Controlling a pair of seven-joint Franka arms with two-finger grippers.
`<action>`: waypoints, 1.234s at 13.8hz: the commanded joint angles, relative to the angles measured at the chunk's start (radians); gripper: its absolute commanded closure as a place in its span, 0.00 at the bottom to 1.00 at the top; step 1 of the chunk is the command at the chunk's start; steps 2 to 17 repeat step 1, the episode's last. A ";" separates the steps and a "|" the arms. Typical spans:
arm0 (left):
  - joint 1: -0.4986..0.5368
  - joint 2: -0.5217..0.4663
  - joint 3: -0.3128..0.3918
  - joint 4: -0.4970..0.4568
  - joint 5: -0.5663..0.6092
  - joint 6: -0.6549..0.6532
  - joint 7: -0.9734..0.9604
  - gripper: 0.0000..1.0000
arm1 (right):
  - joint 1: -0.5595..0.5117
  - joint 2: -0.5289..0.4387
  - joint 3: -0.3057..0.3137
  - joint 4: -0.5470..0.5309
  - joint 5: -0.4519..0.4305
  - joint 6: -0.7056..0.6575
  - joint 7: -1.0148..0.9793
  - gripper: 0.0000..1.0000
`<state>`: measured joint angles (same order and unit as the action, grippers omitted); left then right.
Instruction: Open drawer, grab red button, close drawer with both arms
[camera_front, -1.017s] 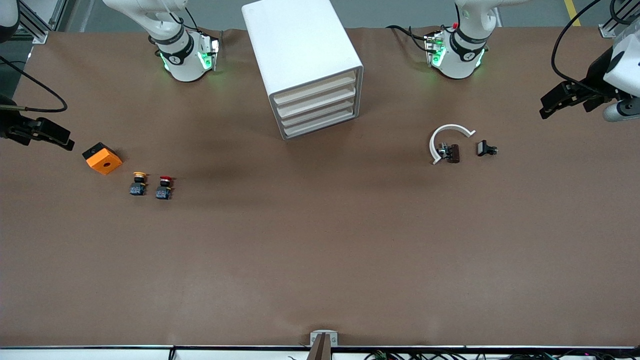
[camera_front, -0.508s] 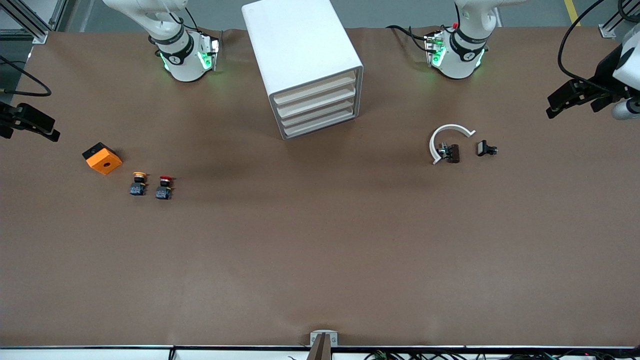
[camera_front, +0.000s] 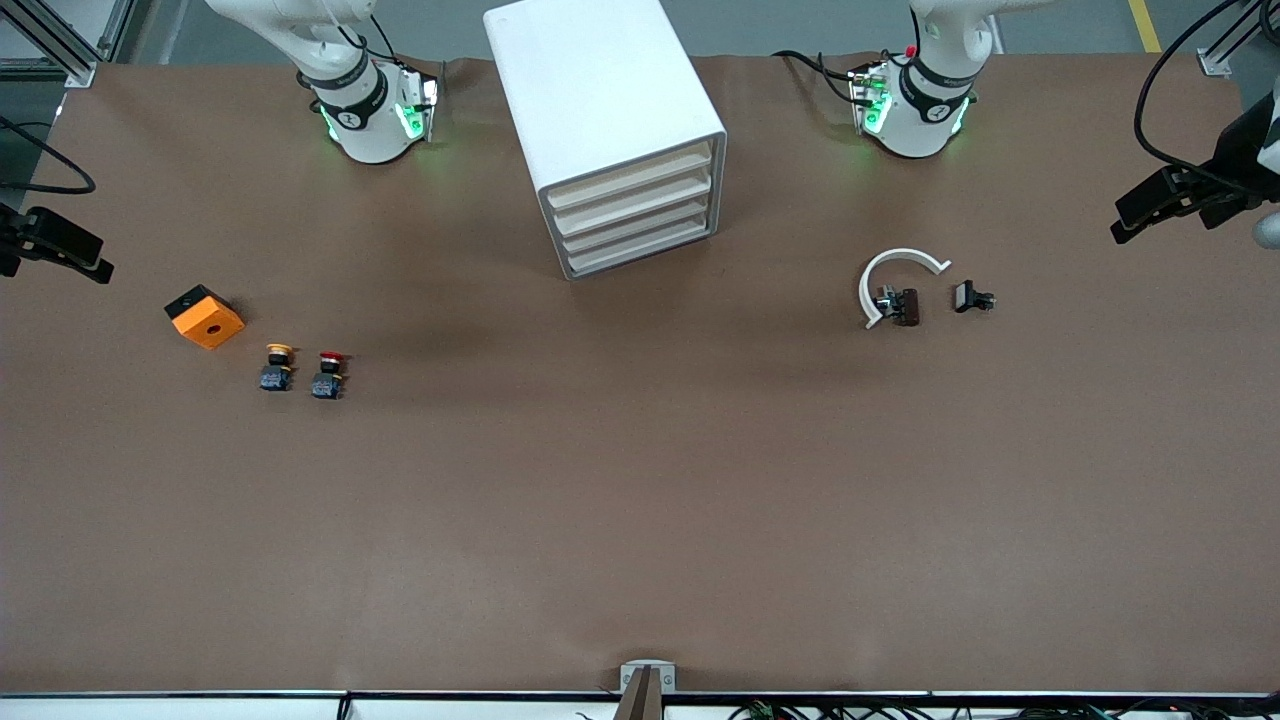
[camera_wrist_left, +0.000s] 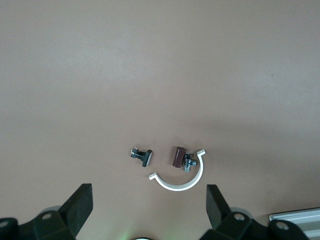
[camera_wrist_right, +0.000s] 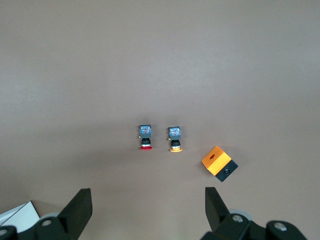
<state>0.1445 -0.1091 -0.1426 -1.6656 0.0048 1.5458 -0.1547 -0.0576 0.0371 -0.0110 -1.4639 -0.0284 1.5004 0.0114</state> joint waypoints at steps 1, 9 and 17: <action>0.006 0.017 -0.006 0.029 0.020 -0.026 0.012 0.00 | -0.013 0.012 0.009 0.025 -0.001 -0.016 -0.011 0.00; 0.006 0.017 -0.006 0.029 0.020 -0.026 0.012 0.00 | -0.013 0.012 0.009 0.025 -0.001 -0.016 -0.011 0.00; 0.006 0.017 -0.006 0.029 0.020 -0.026 0.012 0.00 | -0.013 0.012 0.009 0.025 -0.001 -0.016 -0.011 0.00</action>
